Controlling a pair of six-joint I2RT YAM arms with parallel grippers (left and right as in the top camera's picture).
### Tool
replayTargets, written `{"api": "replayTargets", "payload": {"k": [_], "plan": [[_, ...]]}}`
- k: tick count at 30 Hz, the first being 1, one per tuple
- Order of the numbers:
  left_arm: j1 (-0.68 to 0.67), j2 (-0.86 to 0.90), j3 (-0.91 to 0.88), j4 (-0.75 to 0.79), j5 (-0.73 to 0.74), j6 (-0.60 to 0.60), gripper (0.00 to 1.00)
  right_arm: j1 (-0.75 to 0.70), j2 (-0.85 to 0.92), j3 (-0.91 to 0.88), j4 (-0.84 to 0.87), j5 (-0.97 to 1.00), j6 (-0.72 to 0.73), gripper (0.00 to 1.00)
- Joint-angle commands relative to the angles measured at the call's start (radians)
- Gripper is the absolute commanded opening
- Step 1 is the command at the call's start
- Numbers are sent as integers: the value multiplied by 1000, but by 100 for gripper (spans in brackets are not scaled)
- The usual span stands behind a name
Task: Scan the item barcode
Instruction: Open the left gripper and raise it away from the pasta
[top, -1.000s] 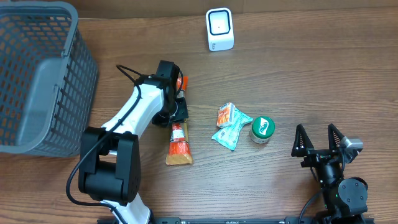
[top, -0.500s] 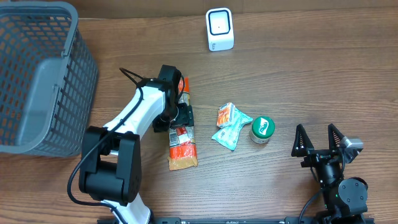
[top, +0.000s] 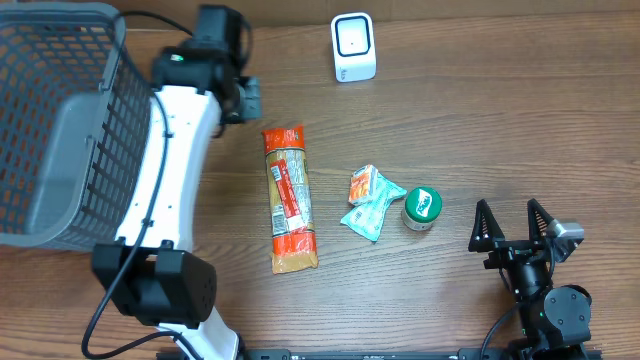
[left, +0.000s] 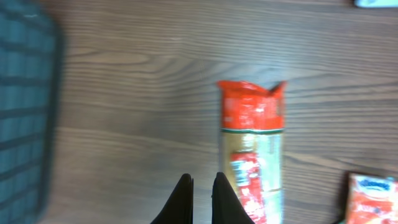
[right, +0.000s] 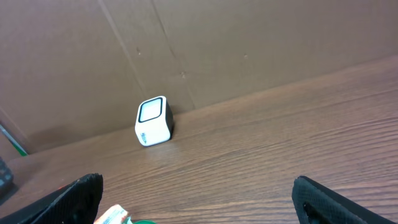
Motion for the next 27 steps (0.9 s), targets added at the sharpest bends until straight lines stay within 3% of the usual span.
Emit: {"api": "replayTargets", "payload": {"k": [1, 5, 9, 16, 18, 19, 20, 27], "plan": [[66, -26, 40, -36, -43, 64, 4, -1, -10, -11, 5, 2, -4, 100], [154, -26, 37, -56, -21, 84, 4, -1, -10, -11, 5, 2, -4, 100], [216, -26, 37, -104, 114, 151, 4, -1, -10, -11, 5, 2, -4, 100], [236, -26, 37, -187, 171, 163, 5, -1, -10, -11, 5, 2, -4, 100], [235, -26, 37, -193, 169, 163, 18, -1, -10, -11, 5, 2, -4, 100], [235, -26, 37, -193, 168, 163, 55, -1, -10, -11, 5, 2, -4, 100], [235, -26, 37, -193, 167, 163, 100, -1, -10, -11, 5, 2, -4, 100], [235, -26, 37, -193, 168, 163, 100, -1, -10, -11, 5, 2, -4, 100]]}}
